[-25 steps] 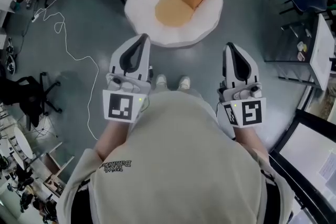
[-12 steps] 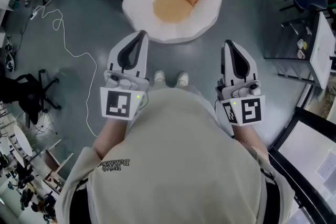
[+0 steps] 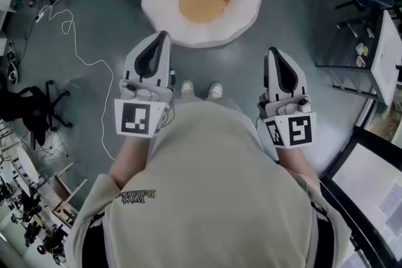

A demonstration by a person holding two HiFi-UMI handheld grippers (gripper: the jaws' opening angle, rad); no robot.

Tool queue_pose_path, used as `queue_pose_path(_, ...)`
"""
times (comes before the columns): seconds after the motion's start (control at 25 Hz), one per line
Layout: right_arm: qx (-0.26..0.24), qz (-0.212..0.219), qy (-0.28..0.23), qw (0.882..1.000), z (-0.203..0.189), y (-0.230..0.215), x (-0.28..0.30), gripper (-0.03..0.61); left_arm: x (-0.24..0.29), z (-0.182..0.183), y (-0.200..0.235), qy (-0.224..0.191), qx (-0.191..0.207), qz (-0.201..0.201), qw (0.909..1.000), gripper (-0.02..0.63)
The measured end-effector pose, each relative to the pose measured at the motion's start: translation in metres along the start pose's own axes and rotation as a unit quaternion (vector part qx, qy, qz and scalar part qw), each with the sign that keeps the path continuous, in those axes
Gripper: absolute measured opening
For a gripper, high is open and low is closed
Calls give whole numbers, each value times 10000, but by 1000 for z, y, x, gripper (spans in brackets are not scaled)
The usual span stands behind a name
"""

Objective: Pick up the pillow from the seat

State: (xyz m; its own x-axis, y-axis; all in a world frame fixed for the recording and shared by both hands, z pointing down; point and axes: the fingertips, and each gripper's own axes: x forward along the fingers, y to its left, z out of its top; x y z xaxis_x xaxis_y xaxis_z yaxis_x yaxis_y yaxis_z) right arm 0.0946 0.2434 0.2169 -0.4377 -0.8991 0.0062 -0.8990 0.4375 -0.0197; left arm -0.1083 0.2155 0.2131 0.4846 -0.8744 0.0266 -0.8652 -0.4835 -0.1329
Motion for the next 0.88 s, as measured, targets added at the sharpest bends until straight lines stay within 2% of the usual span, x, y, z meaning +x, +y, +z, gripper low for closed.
queue_pose_path(0.2, -29, 141, -60, 9999, -3, -21, -9, 9, 10, 7, -18, -51, 121, 125, 9998, 9)
queue_pose_path(0.52, -104, 192, -254, 9994, -1, -42, -6, 9, 21, 8, -38, -77, 324, 75, 9994, 11)
queue_pose_path(0.88, -123, 236, -324, 9991, -5, -47, 10, 9, 39, 1, -40, -74, 238, 24, 9997, 11)
